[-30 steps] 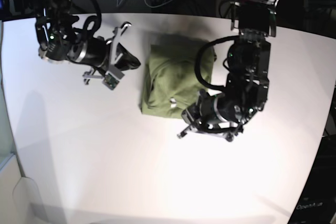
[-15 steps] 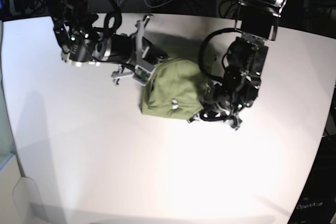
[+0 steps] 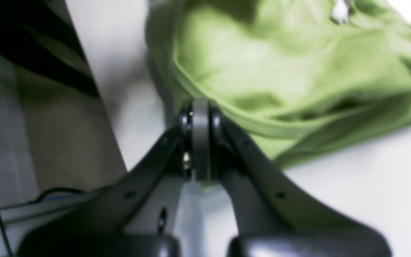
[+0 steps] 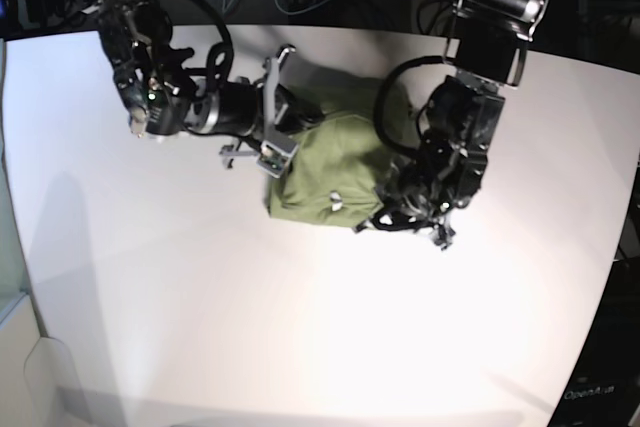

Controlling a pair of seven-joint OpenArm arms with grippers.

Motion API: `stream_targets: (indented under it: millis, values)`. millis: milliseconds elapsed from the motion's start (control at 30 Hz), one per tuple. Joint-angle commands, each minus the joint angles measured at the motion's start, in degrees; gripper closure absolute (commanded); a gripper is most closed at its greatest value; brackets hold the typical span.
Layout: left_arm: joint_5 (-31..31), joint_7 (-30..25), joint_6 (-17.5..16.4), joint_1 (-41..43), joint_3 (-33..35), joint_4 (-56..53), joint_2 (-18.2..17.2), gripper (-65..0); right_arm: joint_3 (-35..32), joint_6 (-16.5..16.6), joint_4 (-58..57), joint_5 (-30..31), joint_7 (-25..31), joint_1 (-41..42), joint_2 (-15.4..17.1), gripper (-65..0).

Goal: Fold the T-shirt properly
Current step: 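Press and square the bundle's sides with both grippers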

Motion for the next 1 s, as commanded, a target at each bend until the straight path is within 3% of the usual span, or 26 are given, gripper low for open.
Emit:
stream_targets:
  millis: [0,300,600,800,967]
  values:
    - [-0.2,-0.7,-0.2,-1.5,0.8,-0.4,0.0,-2.4,0.3,0.4,-0.3,0.6,1.4,0.6,0.8,-0.1]
    - [-0.2,-5.5,-0.2,-2.0,3.0,-6.5,0.0,-2.4,-0.1,0.4,-11.7,0.6,8.4,0.1,1.0,-0.1]
    - [-0.2,-5.6,-0.2,-2.5,3.3,-8.5,-0.3,-2.4,-6.5,0.4,-19.5,0.5,15.7,0.6,3.4,-0.1]
    - [-0.9,-4.9,-0.2,-2.6,3.2,-7.6,-0.7,-2.3,-6.6,0.4,-20.1,0.5,15.7,2.5,5.9,-0.1]
    - [-0.9,-1.0,-0.1,-2.0,2.8,-1.8,-0.8,-2.3,-6.3,0.4,-20.1,0.5,15.7,3.1,7.6,-0.1]
